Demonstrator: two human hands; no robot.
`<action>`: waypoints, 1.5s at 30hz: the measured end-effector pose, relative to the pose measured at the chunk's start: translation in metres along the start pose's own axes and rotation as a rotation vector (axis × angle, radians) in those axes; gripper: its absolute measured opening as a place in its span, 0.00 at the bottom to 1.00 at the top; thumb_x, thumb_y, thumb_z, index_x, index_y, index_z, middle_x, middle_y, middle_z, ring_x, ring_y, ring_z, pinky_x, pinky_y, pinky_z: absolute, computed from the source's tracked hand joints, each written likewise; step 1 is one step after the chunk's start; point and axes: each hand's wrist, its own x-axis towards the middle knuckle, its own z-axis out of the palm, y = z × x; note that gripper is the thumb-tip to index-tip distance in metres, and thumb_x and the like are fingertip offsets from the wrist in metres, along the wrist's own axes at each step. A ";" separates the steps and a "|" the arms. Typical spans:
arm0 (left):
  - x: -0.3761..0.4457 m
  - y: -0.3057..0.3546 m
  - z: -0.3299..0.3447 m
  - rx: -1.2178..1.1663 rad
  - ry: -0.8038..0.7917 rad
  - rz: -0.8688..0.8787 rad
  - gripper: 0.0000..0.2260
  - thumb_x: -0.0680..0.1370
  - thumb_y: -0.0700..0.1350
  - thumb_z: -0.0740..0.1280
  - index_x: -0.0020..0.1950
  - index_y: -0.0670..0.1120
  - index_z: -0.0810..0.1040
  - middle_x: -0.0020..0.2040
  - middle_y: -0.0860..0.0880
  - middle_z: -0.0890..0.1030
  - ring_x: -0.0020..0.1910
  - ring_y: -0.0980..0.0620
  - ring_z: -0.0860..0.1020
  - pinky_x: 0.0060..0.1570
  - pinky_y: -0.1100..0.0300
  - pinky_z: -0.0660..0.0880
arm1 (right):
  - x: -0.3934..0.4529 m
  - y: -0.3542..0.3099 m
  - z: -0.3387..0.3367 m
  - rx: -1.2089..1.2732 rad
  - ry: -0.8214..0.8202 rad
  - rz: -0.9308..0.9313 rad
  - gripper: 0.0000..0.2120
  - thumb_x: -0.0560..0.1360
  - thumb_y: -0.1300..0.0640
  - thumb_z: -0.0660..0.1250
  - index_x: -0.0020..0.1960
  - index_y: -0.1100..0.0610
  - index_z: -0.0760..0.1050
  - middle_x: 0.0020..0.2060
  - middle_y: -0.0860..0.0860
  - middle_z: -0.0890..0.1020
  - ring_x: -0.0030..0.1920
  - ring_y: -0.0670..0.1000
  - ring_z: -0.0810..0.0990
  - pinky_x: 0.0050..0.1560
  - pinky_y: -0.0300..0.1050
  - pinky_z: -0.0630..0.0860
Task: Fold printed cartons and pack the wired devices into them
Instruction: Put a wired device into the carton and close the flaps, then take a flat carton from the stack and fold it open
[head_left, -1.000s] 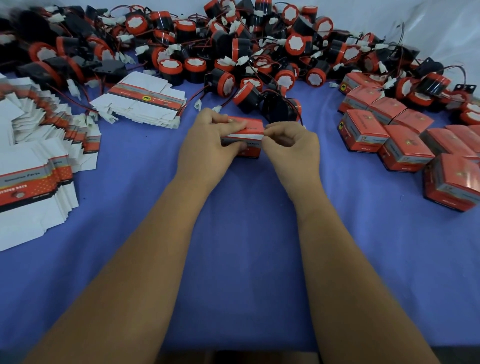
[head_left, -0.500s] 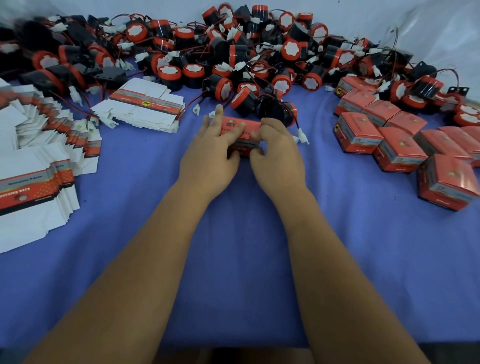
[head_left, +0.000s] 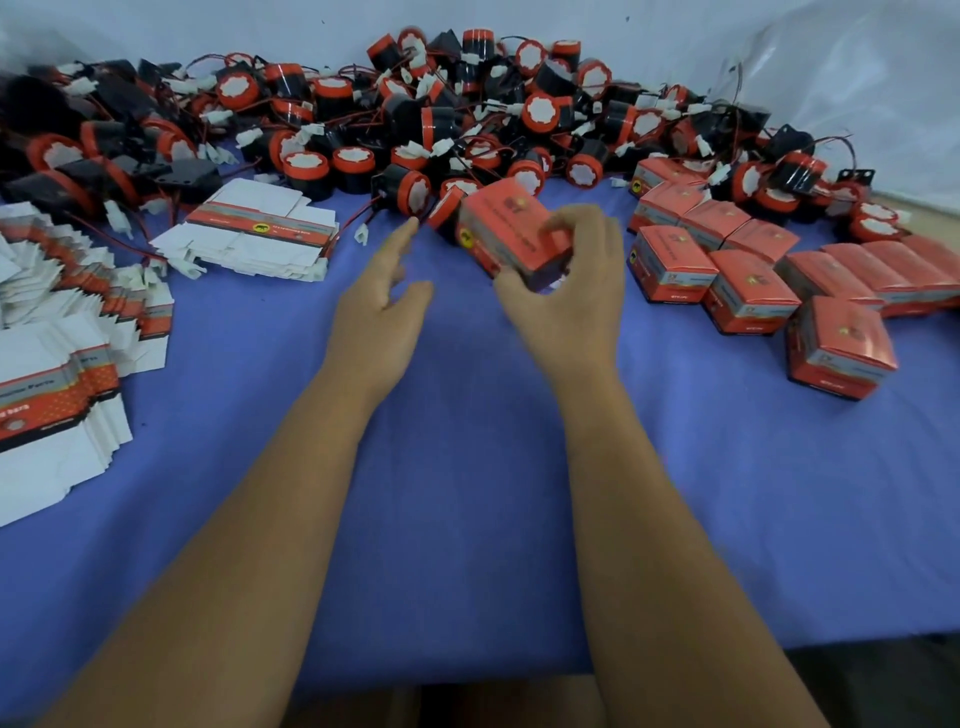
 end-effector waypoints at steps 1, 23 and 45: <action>0.002 -0.003 0.000 0.050 -0.034 -0.031 0.25 0.83 0.45 0.60 0.78 0.59 0.60 0.77 0.56 0.65 0.71 0.59 0.67 0.65 0.61 0.65 | 0.004 0.006 -0.007 -0.027 0.105 0.052 0.19 0.67 0.56 0.71 0.57 0.56 0.73 0.52 0.51 0.71 0.52 0.52 0.72 0.43 0.36 0.69; 0.014 0.000 0.012 0.784 -0.179 0.050 0.17 0.81 0.46 0.60 0.69 0.54 0.75 0.71 0.51 0.71 0.68 0.44 0.68 0.68 0.50 0.65 | 0.036 0.040 -0.046 -0.682 0.145 0.257 0.18 0.72 0.61 0.63 0.62 0.58 0.74 0.63 0.58 0.69 0.61 0.60 0.67 0.54 0.49 0.58; 0.015 -0.008 -0.017 0.960 0.060 -0.253 0.21 0.82 0.52 0.55 0.76 0.57 0.66 0.80 0.43 0.57 0.79 0.39 0.51 0.75 0.36 0.47 | -0.017 -0.010 0.046 -0.106 -0.547 0.155 0.24 0.74 0.57 0.70 0.69 0.53 0.73 0.65 0.50 0.76 0.66 0.52 0.70 0.69 0.48 0.66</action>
